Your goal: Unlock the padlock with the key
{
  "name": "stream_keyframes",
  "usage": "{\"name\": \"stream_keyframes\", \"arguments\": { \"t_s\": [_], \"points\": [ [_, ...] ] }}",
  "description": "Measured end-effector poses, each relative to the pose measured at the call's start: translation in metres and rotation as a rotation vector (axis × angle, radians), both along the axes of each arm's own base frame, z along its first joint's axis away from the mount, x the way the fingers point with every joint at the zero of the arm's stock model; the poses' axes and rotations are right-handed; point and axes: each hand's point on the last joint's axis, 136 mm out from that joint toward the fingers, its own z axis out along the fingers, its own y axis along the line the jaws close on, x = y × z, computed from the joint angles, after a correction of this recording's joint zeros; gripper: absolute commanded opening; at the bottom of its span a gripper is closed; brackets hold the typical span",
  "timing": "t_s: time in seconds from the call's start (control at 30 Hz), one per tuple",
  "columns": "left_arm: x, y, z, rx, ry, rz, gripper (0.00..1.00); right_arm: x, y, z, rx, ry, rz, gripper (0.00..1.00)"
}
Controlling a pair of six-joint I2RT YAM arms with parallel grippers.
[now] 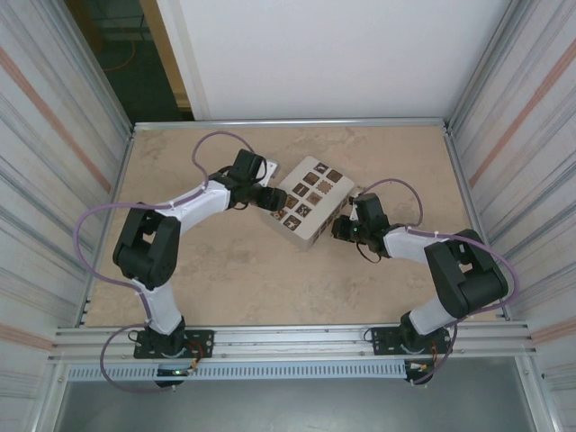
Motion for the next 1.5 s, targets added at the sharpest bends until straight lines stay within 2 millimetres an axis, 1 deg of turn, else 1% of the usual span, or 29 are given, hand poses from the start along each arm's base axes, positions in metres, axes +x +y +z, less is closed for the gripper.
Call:
{"name": "stream_keyframes", "arguments": {
  "t_s": [0.27,0.53,0.87,1.27,1.5],
  "points": [
    [-0.002,-0.002,0.000,0.017,-0.036,-0.014,0.73,0.010,-0.004,0.003,0.006,0.029,-0.015,0.00],
    [-0.004,-0.005,0.002,0.039,-0.069,-0.032,0.73,0.023,-0.009,0.010,0.023,0.032,-0.029,0.00],
    [-0.004,-0.006,0.003,0.062,-0.100,-0.043,0.73,0.033,-0.009,0.008,0.010,0.053,-0.010,0.00],
    [-0.005,-0.005,0.003,0.064,-0.106,-0.039,0.73,0.046,-0.011,0.012,0.028,0.037,-0.004,0.00],
    [-0.005,-0.004,0.003,0.059,-0.106,-0.037,0.73,0.063,-0.014,0.024,0.042,-0.007,-0.021,0.00]
  ]
}}
